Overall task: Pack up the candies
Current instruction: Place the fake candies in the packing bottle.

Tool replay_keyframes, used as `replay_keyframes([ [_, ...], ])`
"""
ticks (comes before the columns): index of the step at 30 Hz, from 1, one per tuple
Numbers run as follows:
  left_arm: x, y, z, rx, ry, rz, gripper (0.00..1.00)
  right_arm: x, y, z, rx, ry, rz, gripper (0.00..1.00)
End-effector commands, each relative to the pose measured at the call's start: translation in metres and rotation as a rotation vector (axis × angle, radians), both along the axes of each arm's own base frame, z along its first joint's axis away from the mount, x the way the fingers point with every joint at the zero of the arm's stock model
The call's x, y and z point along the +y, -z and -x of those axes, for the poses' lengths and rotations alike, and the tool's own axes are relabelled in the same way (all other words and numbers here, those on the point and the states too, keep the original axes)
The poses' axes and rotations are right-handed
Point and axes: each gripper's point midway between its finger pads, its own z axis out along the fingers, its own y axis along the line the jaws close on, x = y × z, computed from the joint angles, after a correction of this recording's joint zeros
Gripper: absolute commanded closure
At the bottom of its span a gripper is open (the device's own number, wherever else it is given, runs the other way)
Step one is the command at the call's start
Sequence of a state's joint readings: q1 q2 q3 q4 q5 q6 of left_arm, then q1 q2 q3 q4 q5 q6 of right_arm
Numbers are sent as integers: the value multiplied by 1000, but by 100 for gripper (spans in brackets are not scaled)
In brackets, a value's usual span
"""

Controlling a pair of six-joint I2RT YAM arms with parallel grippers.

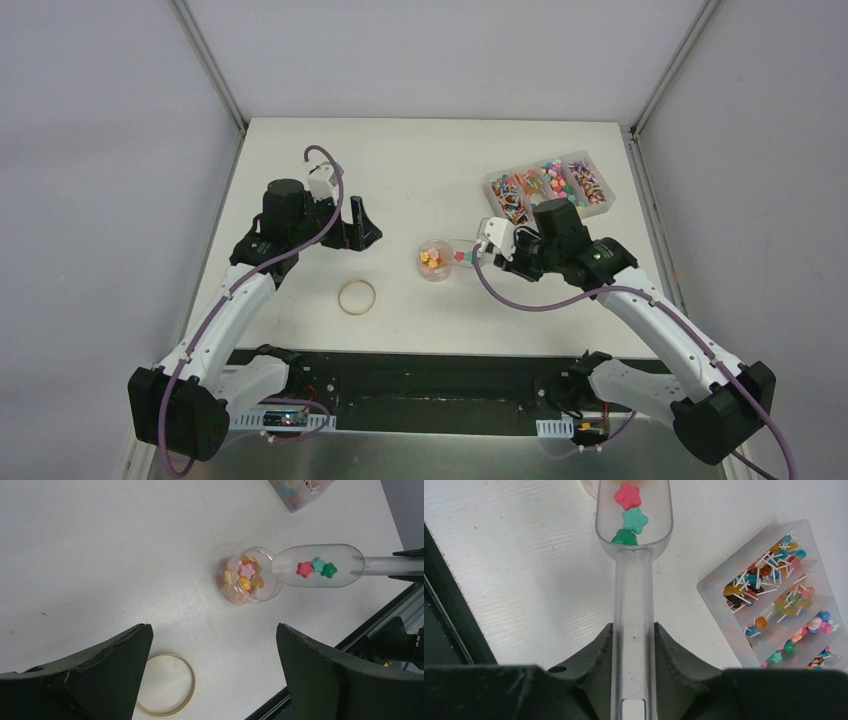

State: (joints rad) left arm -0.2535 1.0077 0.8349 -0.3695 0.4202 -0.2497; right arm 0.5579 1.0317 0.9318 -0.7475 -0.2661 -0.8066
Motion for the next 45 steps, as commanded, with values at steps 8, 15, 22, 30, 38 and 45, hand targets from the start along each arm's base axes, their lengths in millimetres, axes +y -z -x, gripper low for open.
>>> replay_keyframes([
  [8, 2, -9, -5, -48, -7, 5, 1, 8, -15, -11, -76, 23, 93, 100],
  [15, 2, -10, -4, -49, -6, 6, 1, 11, -17, -12, -88, 31, 108, 100],
  [22, 2, -11, -4, -54, -7, 6, 1, 14, -21, -11, -95, 26, 111, 100],
  [30, 2, -11, -4, -55, -7, 6, 1, 13, -25, -14, -103, 38, 130, 100],
  [38, 2, -12, -4, -60, -7, 8, 1, 10, -44, -20, -154, 56, 125, 100],
  [45, 2, -13, -3, -61, -4, 10, 1, 4, -86, -32, -294, 140, 40, 100],
])
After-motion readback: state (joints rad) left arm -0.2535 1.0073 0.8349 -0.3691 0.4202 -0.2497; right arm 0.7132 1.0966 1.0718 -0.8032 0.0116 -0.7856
